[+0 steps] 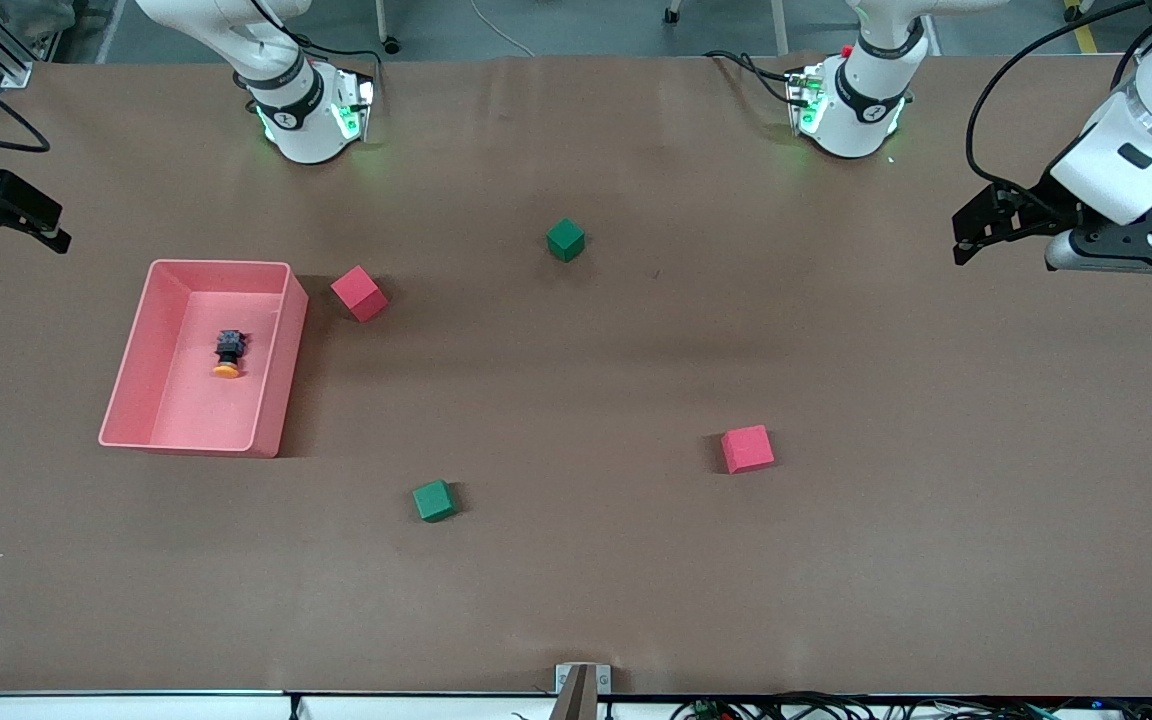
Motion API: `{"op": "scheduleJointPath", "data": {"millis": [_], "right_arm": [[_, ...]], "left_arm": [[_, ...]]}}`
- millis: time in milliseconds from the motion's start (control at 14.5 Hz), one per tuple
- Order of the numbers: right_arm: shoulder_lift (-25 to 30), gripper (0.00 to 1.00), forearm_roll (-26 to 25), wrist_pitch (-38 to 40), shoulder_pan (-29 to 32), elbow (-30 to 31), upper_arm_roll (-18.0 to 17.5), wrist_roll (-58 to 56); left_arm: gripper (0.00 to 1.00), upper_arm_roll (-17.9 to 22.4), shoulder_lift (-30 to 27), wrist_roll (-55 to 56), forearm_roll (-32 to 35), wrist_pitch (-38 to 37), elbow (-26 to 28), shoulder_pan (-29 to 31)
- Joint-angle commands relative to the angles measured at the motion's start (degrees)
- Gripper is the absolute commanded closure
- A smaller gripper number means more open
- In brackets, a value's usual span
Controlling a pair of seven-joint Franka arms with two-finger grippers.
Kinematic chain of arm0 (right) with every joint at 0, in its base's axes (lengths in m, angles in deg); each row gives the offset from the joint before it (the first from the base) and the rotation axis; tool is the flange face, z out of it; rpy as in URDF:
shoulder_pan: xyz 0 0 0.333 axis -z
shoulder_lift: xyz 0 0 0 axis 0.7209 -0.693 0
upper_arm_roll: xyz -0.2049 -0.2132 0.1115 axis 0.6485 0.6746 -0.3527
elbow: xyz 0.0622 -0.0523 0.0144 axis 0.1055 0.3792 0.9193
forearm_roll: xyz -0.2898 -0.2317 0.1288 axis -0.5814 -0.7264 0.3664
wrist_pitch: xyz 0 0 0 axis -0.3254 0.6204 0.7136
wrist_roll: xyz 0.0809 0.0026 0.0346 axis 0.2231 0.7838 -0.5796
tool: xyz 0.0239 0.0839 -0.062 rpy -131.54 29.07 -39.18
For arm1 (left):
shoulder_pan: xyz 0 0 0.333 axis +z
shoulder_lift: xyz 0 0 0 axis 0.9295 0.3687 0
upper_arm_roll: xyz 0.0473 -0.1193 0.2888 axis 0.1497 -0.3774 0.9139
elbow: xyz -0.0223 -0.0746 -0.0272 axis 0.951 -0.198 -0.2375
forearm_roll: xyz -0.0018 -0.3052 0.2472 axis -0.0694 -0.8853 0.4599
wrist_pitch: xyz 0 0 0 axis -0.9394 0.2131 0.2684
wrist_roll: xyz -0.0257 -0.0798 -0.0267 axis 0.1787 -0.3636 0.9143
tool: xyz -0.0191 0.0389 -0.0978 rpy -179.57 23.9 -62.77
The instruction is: Place and upright button with both arms
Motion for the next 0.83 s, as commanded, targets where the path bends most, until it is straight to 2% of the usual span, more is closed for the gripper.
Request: {"op": "scheduleJointPath", "data": {"millis": [0,757], "right_arm": [[0.52,0.0,-0.49,-0.29,-0.3,0.16,0.65,0.4],[0.43,0.0,0.12,-0.38,-0.3,0.07,1.54,0.4]], "left_arm": [[0.0,0.12,-0.33,0.37,0.75,-1.02,-0.39,0.03],[0.0,0.03,0.02,-0.07,0.75,-1.29,-0.12,0.11]]}}
